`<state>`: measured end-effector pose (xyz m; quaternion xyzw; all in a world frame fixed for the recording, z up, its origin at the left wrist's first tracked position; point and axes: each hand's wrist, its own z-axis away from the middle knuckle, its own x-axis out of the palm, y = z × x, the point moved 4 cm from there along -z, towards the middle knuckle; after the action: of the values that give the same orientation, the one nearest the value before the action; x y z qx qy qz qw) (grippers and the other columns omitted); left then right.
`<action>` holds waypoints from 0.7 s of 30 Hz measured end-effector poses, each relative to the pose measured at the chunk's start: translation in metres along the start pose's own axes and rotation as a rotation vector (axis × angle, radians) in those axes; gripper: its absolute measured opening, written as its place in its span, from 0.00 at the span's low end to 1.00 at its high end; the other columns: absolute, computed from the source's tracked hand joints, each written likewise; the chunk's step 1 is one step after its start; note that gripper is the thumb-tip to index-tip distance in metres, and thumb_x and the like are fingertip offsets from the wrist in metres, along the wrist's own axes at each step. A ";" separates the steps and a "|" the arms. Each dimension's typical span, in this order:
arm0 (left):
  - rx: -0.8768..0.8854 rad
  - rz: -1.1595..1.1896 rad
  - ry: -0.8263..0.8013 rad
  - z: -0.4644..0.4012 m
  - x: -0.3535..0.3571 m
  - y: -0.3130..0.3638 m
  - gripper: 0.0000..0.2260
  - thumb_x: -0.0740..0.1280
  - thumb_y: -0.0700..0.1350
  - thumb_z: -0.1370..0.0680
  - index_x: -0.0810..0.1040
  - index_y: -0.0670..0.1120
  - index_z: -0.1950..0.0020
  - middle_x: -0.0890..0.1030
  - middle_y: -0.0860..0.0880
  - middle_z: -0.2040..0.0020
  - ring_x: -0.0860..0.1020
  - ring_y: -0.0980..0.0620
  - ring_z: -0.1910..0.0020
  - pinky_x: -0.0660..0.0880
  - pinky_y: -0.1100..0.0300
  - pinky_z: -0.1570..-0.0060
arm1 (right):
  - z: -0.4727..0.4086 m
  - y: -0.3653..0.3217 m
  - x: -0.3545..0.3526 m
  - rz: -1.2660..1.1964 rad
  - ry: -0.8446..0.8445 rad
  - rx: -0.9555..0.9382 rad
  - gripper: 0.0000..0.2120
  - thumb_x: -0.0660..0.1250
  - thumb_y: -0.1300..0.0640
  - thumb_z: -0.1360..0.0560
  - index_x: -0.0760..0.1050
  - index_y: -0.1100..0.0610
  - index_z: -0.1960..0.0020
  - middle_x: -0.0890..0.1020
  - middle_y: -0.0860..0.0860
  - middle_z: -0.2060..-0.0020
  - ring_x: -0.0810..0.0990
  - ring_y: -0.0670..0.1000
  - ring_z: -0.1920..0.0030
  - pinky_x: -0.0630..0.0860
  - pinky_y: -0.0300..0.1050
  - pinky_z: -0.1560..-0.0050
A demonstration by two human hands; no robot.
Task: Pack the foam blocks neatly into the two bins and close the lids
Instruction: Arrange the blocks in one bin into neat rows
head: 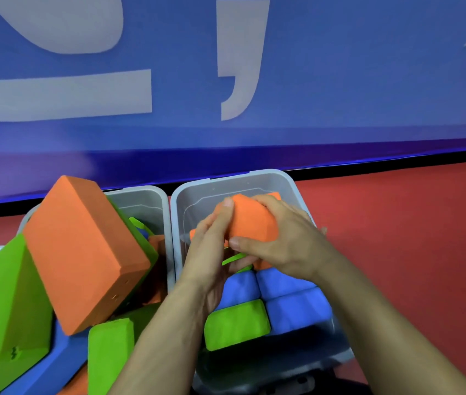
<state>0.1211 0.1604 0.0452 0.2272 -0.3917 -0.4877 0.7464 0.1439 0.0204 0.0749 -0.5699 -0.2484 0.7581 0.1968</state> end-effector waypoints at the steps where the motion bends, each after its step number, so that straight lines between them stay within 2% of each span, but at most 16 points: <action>1: 0.015 -0.001 0.005 -0.002 -0.001 -0.001 0.27 0.70 0.63 0.24 0.75 0.50 0.30 0.81 0.42 0.37 0.86 0.44 0.47 0.84 0.48 0.54 | -0.003 0.002 0.003 -0.006 0.004 -0.007 0.40 0.65 0.20 0.40 0.63 0.32 0.32 0.72 0.37 0.38 0.67 0.49 0.31 0.66 0.54 0.30; 4: 0.041 0.012 0.031 -0.010 -0.005 0.000 0.28 0.71 0.60 0.24 0.73 0.50 0.28 0.80 0.43 0.36 0.86 0.45 0.47 0.83 0.54 0.59 | -0.009 0.001 0.009 -0.022 0.026 0.007 0.38 0.67 0.25 0.36 0.61 0.32 0.29 0.69 0.40 0.37 0.65 0.50 0.32 0.66 0.52 0.30; 9: 0.099 0.052 0.038 -0.019 -0.016 0.011 0.32 0.71 0.60 0.24 0.69 0.51 0.23 0.77 0.43 0.31 0.84 0.44 0.43 0.81 0.57 0.58 | -0.022 -0.008 0.016 -0.049 0.130 -0.051 0.39 0.62 0.22 0.40 0.60 0.30 0.31 0.69 0.33 0.37 0.66 0.47 0.33 0.72 0.58 0.35; 13: 0.131 0.095 0.050 -0.022 -0.023 0.018 0.31 0.71 0.59 0.24 0.69 0.51 0.23 0.76 0.42 0.29 0.84 0.51 0.54 0.80 0.59 0.60 | -0.027 -0.015 0.018 -0.047 0.213 -0.108 0.40 0.68 0.24 0.40 0.62 0.34 0.32 0.71 0.33 0.36 0.66 0.45 0.33 0.72 0.56 0.35; 15: 0.128 0.125 0.053 -0.021 -0.025 0.023 0.29 0.70 0.58 0.22 0.70 0.50 0.23 0.77 0.43 0.31 0.83 0.50 0.53 0.81 0.58 0.58 | -0.030 -0.017 0.020 -0.027 0.254 -0.147 0.38 0.67 0.24 0.37 0.65 0.37 0.32 0.72 0.36 0.36 0.68 0.47 0.35 0.71 0.54 0.34; 17: 0.145 0.127 0.039 -0.019 -0.029 0.029 0.22 0.67 0.55 0.19 0.74 0.49 0.27 0.81 0.47 0.38 0.83 0.50 0.50 0.82 0.56 0.56 | -0.036 -0.015 0.020 -0.047 0.291 -0.156 0.39 0.66 0.25 0.36 0.67 0.41 0.30 0.73 0.38 0.36 0.69 0.48 0.34 0.70 0.53 0.33; 19: 0.197 -0.016 0.075 -0.017 -0.035 0.035 0.18 0.63 0.55 0.17 0.76 0.50 0.30 0.82 0.50 0.40 0.83 0.51 0.45 0.82 0.53 0.52 | -0.045 -0.014 0.016 -0.097 0.315 -0.134 0.40 0.69 0.27 0.36 0.67 0.43 0.29 0.73 0.38 0.35 0.68 0.47 0.31 0.69 0.51 0.31; 21: 0.266 -0.323 0.190 -0.019 -0.046 0.039 0.18 0.64 0.57 0.17 0.75 0.52 0.29 0.80 0.52 0.37 0.80 0.53 0.41 0.77 0.52 0.41 | -0.057 -0.014 0.014 -0.119 0.302 -0.084 0.38 0.74 0.31 0.35 0.67 0.43 0.30 0.73 0.37 0.38 0.68 0.46 0.32 0.71 0.49 0.34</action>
<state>0.1481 0.2174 0.0452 0.4283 -0.3393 -0.5213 0.6555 0.1947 0.0482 0.0599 -0.6695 -0.2808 0.6396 0.2526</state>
